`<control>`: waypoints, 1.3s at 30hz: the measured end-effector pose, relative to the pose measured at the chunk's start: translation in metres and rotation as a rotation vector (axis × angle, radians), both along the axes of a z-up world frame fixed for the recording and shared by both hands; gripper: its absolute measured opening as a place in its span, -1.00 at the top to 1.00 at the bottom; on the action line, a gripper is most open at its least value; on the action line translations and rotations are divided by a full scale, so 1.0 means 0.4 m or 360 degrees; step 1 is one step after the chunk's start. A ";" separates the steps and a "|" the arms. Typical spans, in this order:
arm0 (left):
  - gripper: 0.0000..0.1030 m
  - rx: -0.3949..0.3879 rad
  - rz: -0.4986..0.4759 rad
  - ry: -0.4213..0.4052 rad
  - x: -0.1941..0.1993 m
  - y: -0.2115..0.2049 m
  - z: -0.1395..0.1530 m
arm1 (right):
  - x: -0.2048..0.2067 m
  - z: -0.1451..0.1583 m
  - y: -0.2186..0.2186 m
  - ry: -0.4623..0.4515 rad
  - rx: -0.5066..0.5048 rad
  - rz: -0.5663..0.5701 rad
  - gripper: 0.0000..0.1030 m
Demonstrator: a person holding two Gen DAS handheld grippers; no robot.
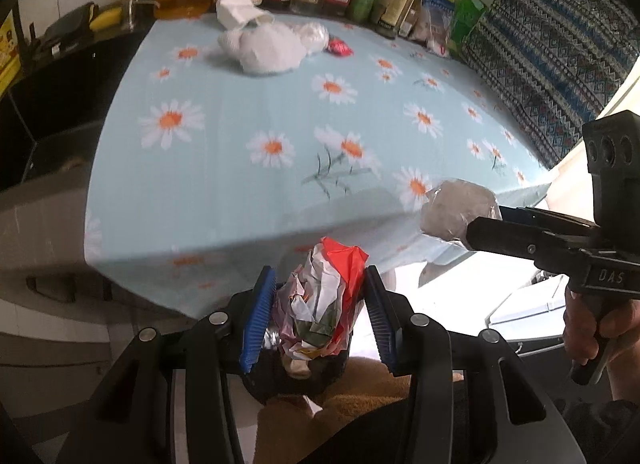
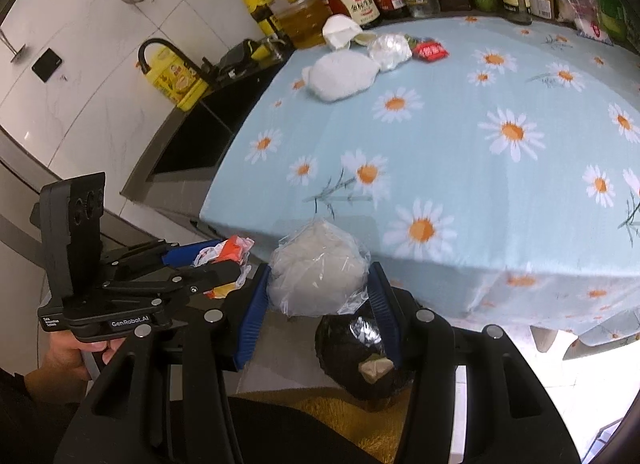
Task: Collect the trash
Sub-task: 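Carry both items down over the trash bin and open both tools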
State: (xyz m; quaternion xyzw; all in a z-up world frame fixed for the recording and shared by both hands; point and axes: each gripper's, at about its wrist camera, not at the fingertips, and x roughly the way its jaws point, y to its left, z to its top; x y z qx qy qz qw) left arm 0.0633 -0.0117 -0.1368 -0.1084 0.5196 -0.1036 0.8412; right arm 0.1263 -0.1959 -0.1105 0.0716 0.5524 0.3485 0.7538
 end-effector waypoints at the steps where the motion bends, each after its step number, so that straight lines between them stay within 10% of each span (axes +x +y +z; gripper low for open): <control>1: 0.16 0.0004 0.0001 0.0011 -0.007 0.000 -0.008 | -0.006 -0.005 0.002 0.0005 -0.0009 0.0009 0.03; 39: -0.17 -0.0014 -0.0027 0.0441 -0.042 0.015 -0.199 | -0.042 -0.131 0.045 0.0221 -0.0073 -0.0030 -0.16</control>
